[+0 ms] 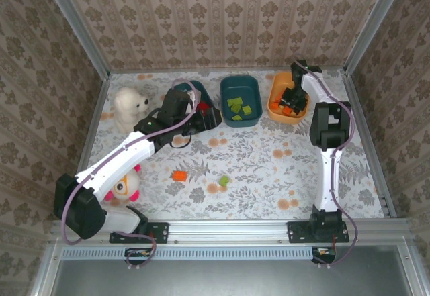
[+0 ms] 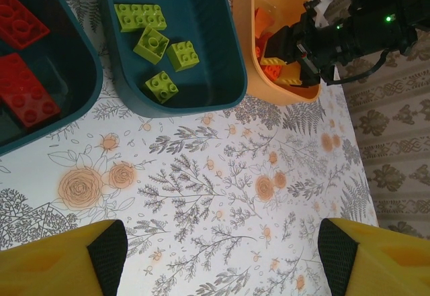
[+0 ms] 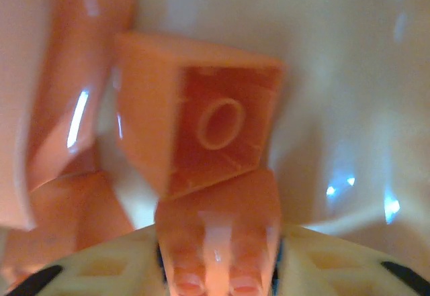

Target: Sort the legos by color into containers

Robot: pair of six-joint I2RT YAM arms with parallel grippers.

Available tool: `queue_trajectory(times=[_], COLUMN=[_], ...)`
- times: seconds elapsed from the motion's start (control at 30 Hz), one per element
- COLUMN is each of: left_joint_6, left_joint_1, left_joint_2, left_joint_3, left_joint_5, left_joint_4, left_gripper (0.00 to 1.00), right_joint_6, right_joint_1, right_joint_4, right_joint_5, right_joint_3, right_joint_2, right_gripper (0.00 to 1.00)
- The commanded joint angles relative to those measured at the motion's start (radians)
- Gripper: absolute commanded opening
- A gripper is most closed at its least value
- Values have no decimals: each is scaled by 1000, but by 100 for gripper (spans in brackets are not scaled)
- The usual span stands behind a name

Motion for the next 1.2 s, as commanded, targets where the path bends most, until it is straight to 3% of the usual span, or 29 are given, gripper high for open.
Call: queue_trajectory(times=[0.0,0.23,0.5,0.67,0.83,1.0,1.17], left_joint_6=[-13,-14,-18,-85,-165,-223,-244], left_joint_1=[-10,-10,9,60,100,111,114], left_joint_2=[-9,-16,-107,-276,-508,-710,-859], left_joint_3=[-4,-7,-25,-114,-195,-238,-249], left_joint_5=[-7,-26,-140,-257,-399,-451,-463], left_joint_4=[-21,-37,-179,-355,-599,-791,-940], left_gripper=[78,78,78,78,78,78,78], right_joint_6=[-32,-88,-114,-165,-292,-387,-459], right_joint_1=[-10,21,121,308,613,851,1005], right_joint_4=[-81,-55,33,181,409,425,365], right_joint_5=[-16,34,90,77,-41,-163,-55], right_joint_3=[62,53,-52,-280,-548,-575,-503], right_joint_2=[12,-99,-293,-463,-589,-518,-397], right_gripper=[52,68,63,62,67,72,81])
